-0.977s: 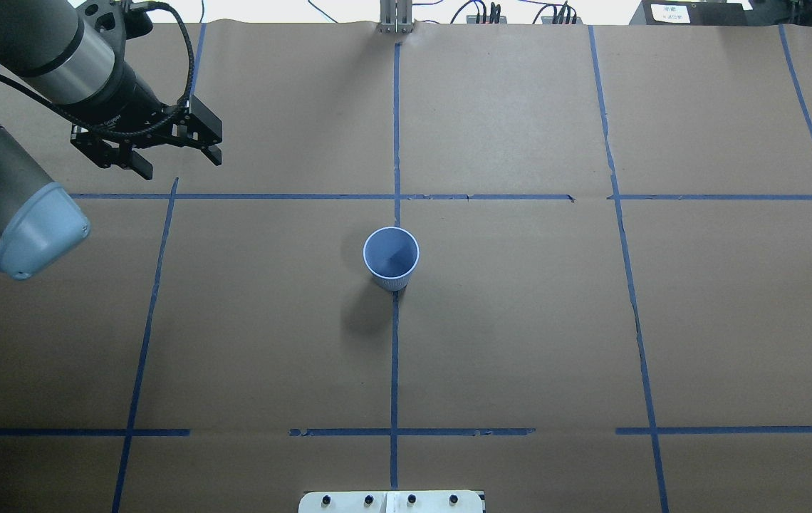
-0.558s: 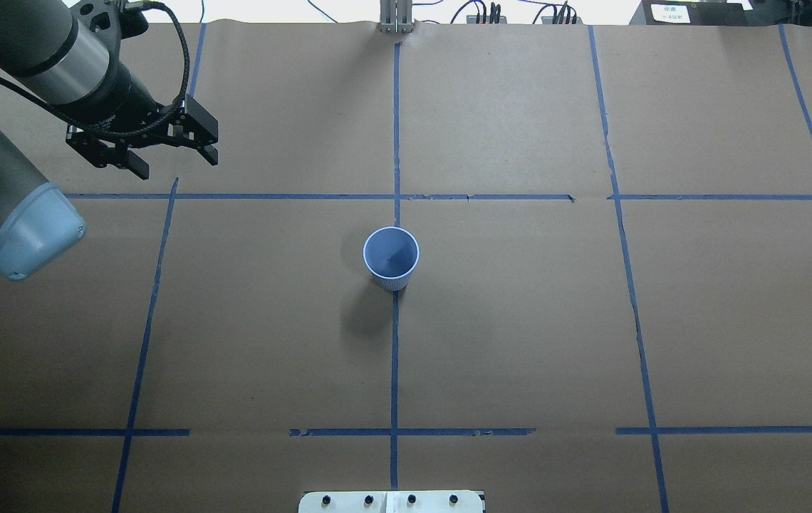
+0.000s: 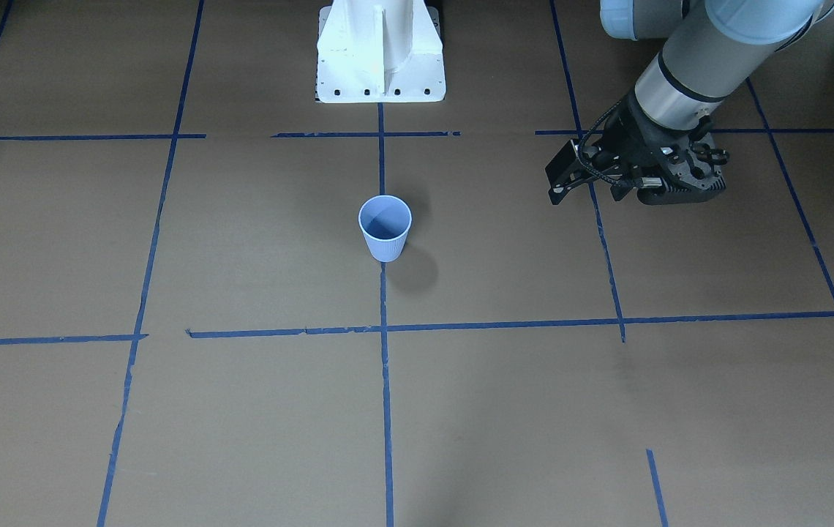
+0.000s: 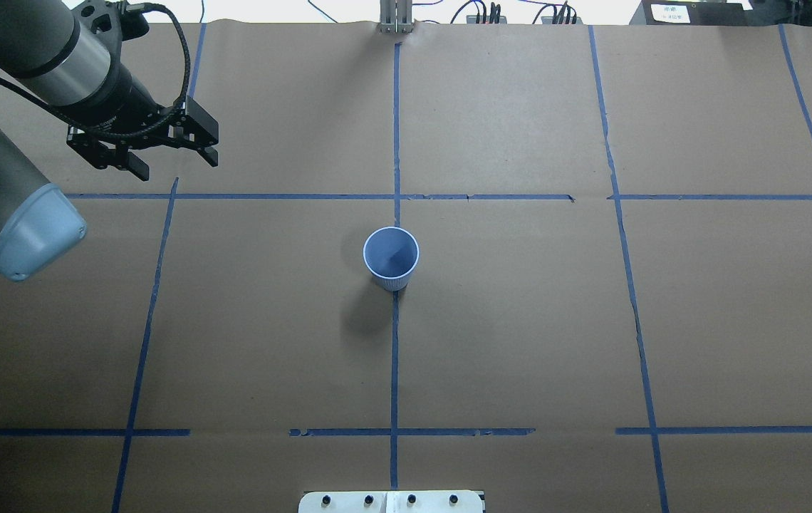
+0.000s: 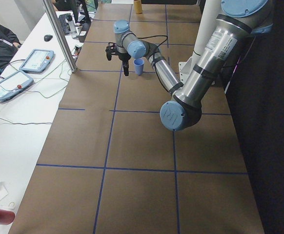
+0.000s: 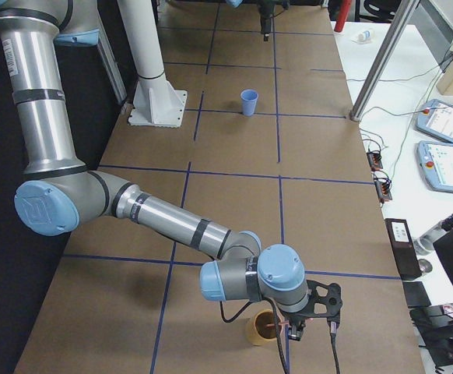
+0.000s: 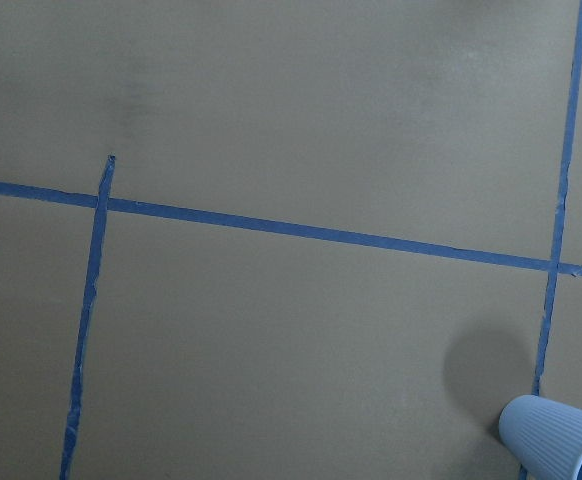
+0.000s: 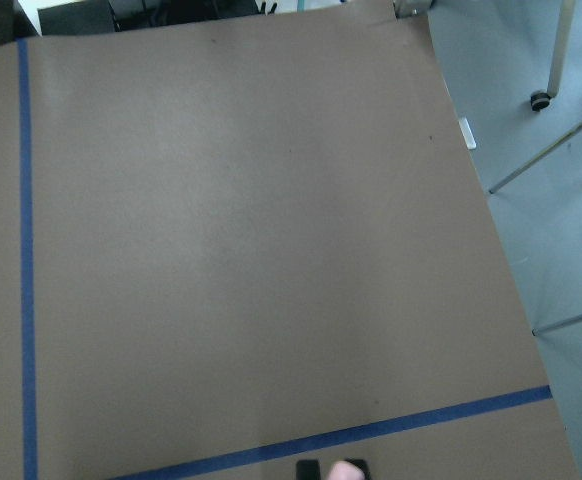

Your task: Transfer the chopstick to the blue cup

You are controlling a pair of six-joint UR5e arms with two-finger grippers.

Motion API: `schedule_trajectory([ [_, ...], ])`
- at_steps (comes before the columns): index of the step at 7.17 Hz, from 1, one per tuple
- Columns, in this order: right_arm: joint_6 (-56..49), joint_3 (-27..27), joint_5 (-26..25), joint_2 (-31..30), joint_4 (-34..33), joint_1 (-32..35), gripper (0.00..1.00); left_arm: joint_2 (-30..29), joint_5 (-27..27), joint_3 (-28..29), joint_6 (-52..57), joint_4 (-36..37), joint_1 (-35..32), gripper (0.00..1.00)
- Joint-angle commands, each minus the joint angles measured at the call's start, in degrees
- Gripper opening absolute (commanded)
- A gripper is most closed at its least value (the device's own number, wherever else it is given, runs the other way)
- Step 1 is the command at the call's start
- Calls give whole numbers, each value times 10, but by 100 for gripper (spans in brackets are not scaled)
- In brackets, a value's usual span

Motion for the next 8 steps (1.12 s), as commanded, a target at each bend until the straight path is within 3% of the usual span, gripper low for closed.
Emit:
schedule_trajectory([
  [1,0,55,8,1,-28,35,0,0,0,0,0,0,0,100],
  [3,-28,162,11,-3,-182,41,0,1,0,0,0,0,0,100],
  [4,-96,213,9,4,-322,41,0,8,0,-1,0,-1,0,100],
  [5,-171,228,4,61,-461,48,0,10,0,-1,1,-1,0,100],
  [7,-211,251,1,173,-645,48,0,15,0,-3,13,-1,-12,100],
  [8,-199,298,8,209,-718,10,0,49,1,-20,83,0,-22,100],
])
